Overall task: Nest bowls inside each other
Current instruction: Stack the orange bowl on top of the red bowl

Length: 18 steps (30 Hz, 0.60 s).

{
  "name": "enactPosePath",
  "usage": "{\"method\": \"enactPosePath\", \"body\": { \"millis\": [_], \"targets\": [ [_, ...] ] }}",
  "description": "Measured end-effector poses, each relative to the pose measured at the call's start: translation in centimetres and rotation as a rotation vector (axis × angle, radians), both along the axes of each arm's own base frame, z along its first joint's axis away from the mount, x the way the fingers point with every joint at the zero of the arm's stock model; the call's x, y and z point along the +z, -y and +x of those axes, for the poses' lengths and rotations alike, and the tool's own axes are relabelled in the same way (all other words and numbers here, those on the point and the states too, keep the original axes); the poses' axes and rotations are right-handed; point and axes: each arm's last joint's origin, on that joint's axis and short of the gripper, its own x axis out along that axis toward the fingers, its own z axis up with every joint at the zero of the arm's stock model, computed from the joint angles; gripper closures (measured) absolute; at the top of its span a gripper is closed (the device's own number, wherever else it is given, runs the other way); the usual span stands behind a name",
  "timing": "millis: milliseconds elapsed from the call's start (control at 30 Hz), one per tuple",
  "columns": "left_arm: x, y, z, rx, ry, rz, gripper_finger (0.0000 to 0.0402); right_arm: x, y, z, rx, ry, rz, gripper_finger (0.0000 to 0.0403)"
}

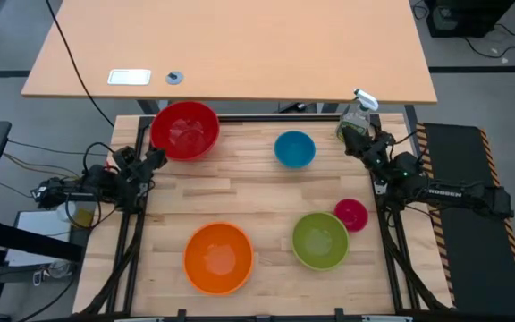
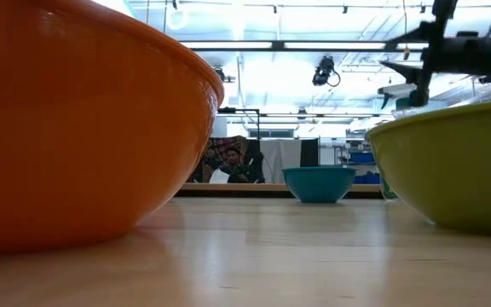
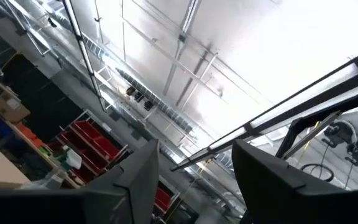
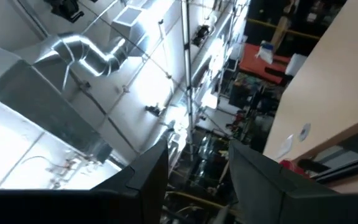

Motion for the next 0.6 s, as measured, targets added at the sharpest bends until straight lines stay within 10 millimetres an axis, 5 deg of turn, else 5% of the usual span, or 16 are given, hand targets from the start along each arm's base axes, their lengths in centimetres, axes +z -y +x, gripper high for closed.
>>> {"method": "enactPosePath", "body": {
  "millis": [300, 600],
  "targets": [
    [-0.6, 0.0, 0.5, -0.046, -0.064, -0.077, 0.0198, 3.5, 0.4, 3.3, -0.005, -0.197, 0.006, 0.0227],
    [2.3, -0.1, 0.6, 0.006, -0.556, -0.053, 0.0198, 5.0, 1.0, 7.6, 0.246, -0.369, -0.041, 0.0227]
  ]
}}
